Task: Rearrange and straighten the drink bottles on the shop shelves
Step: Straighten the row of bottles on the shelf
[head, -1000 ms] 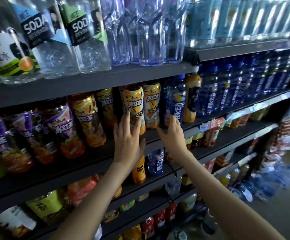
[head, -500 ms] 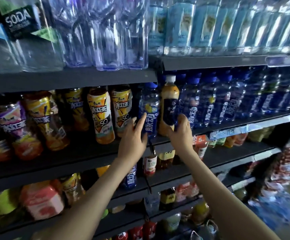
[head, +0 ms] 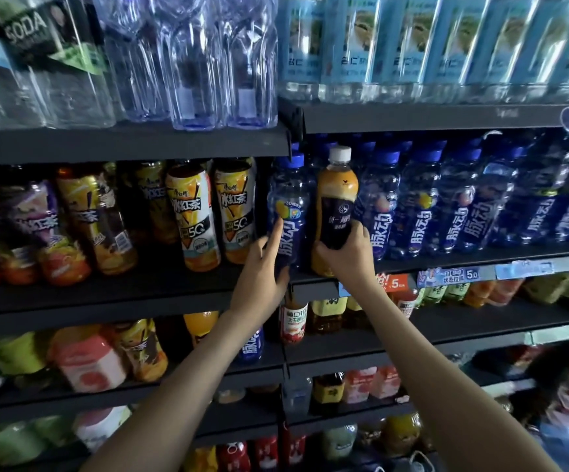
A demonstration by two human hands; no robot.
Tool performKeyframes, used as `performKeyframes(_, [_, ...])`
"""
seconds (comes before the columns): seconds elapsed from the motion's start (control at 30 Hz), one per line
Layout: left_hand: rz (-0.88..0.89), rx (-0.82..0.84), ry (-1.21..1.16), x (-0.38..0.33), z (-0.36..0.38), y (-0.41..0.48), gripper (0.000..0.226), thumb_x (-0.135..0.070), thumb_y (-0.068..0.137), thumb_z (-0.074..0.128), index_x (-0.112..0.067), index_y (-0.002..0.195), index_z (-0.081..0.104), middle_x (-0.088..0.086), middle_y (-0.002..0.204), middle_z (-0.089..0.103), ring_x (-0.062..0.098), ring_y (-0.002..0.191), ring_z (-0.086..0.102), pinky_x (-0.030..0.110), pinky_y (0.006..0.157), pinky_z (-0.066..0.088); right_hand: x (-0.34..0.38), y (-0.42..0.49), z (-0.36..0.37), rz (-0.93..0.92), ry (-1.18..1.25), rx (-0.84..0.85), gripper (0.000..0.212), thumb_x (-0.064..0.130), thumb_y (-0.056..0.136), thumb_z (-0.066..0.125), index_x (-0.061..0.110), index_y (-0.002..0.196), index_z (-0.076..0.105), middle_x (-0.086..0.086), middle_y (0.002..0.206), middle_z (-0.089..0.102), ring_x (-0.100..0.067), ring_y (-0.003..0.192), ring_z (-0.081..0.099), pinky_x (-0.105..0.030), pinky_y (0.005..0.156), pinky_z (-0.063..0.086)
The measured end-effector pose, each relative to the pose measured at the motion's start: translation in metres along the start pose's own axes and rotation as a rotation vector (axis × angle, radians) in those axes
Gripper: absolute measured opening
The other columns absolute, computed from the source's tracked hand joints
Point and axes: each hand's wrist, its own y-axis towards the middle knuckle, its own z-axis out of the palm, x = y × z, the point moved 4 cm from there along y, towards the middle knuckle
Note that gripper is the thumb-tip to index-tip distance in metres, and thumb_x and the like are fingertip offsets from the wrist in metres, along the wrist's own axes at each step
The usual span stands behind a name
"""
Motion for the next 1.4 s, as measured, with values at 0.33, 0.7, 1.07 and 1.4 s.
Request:
performKeyframes(0.33, [-0.002,0.087,-0.455,-0.021,-0.010,-0.035,0.072,-0.017,0.078,0.073,-0.017,0.141,0.037,-0.003,0.131,0.051,0.005,0.123,0.047,0.020,0.101,0.040,0.031,-0.087,0.007,-0.115,0.190,0.104,0.058,0.022,0.062,0.081,0.023,0.110,0.049,0.005,0.102,0.062,-0.004,0.093,0.059,-0.015,0.071,0.044])
performKeyframes(0.7, [-0.325,0.085,-0.162,0.116,-0.202,-0.166,0.064,-0.031,0.075,0.077,-0.022,0.130,0.045,0.000,0.111,0.066,0.018,0.097,0.063,0.025,0.071,0.048,0.162,-0.228,0.178,-0.078,0.276,0.505,0.034,0.036,0.078,0.074,0.020,0.102,0.057,0.010,0.090,0.064,-0.003,0.082,0.060,-0.012,0.063,0.044])
performKeyframes(1.07, [-0.560,0.059,-0.030,0.236,-0.427,-0.272,0.062,-0.031,0.088,0.064,-0.024,0.142,0.034,-0.008,0.129,0.050,0.004,0.113,0.048,0.020,0.090,0.042,0.338,-0.334,0.336,-0.265,0.282,0.674,0.035,0.039,0.077,0.074,0.019,0.098,0.055,0.013,0.079,0.058,0.001,0.071,0.055,-0.009,0.056,0.041])
performKeyframes(1.4, [-0.678,-0.094,0.058,0.383,-0.545,-0.322,0.039,-0.032,0.095,0.054,-0.024,0.133,0.048,-0.012,0.119,0.056,0.004,0.111,0.052,0.023,0.094,0.046,0.442,-0.352,0.480,-0.306,0.306,0.664,0.051,0.047,0.073,0.075,0.017,0.112,0.060,0.006,0.093,0.064,-0.008,0.082,0.056,-0.009,0.058,0.037])
